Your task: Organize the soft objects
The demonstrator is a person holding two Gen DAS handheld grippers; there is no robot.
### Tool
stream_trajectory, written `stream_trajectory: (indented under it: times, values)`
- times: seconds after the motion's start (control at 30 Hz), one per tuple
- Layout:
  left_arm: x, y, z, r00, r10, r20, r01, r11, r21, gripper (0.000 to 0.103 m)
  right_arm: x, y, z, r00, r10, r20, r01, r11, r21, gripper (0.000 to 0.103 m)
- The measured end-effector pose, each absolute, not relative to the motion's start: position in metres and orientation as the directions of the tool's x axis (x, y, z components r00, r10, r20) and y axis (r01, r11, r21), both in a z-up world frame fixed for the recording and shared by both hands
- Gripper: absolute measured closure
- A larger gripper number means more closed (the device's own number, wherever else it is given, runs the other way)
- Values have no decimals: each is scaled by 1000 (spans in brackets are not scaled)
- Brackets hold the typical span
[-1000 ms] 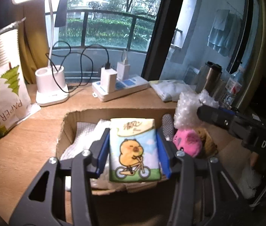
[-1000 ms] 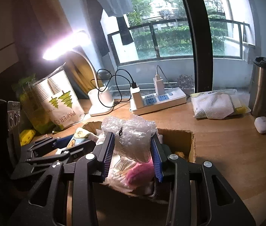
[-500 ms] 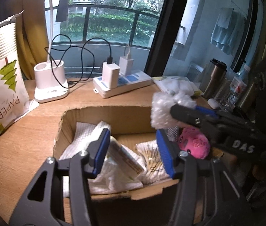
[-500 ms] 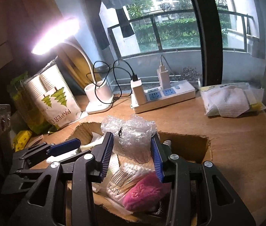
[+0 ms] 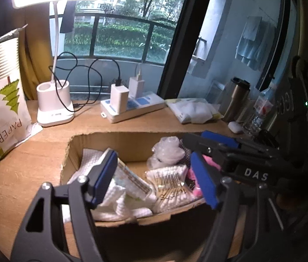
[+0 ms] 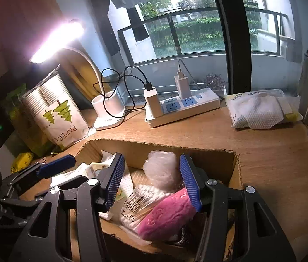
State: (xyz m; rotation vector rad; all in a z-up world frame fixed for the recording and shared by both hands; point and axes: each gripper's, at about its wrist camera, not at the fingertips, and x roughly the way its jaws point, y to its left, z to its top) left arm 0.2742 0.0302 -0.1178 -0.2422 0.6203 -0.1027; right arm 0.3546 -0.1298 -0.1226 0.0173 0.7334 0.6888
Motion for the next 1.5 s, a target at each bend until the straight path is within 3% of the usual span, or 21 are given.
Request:
stream_trajectory:
  times: [0.77, 1.2, 1.5]
  values:
    - [218, 36, -101, 841, -124, -527, -6, 971, -238, 31, 291, -141, -102, 591, 543, -596, -564, 807, 175, 47]
    - [183, 42, -103, 840, -60, -539, -53, 980, -192, 31, 244, -145, -98, 649, 480, -590, -544, 835, 81, 42]
    - [153, 40, -101, 851, -45, -523, -56, 983, -177, 23, 213, -153, -95, 673, 464, -576, -536, 843, 53, 40]
